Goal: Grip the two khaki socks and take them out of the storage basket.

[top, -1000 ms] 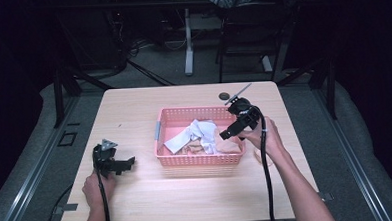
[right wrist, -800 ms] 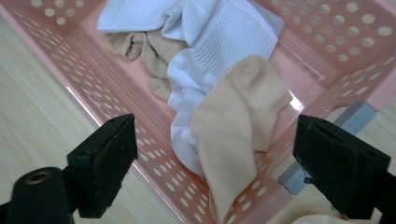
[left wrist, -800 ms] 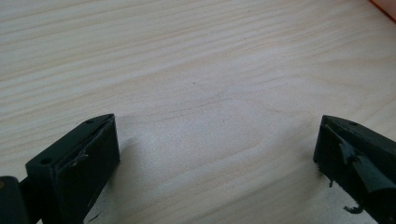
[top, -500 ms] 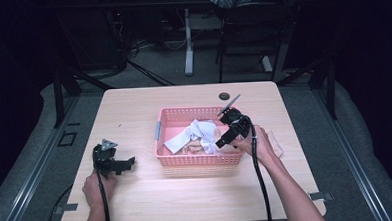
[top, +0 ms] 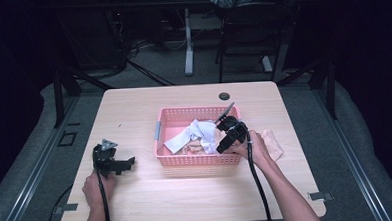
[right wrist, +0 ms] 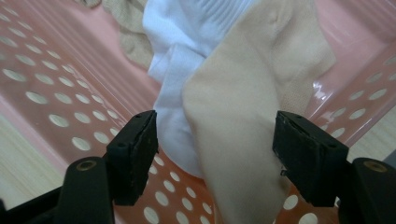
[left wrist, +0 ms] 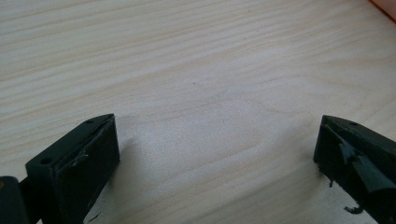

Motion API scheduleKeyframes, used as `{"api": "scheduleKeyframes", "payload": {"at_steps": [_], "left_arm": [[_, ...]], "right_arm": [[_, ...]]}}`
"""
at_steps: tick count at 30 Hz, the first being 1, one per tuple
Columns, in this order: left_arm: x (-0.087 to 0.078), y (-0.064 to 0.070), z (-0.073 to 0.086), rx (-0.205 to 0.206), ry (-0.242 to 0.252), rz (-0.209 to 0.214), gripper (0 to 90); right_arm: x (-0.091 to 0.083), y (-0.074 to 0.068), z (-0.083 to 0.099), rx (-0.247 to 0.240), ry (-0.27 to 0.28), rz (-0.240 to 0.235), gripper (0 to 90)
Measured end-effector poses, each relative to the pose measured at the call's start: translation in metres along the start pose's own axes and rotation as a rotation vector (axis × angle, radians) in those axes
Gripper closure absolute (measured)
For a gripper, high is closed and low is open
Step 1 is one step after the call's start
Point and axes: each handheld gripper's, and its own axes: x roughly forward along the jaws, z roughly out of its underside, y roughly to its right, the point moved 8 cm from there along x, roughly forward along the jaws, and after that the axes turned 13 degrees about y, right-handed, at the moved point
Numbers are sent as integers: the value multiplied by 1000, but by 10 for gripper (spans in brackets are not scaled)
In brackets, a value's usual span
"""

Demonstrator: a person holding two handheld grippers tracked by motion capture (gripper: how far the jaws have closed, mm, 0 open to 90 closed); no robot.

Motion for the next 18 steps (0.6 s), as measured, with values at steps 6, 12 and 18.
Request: {"api": "scheduleKeyframes", "payload": {"at_steps": [6,12,18], "left_arm": [[0,0,0,0,0,0,0],[0,0,0,0,0,0,0],[0,0,0,0,0,0,0]], "right_arm": [[3,1,1,-9,-22,23,423],[7,1,4,-19,-40,47,570],[9,1,7,-22,-43,53,727]]}}
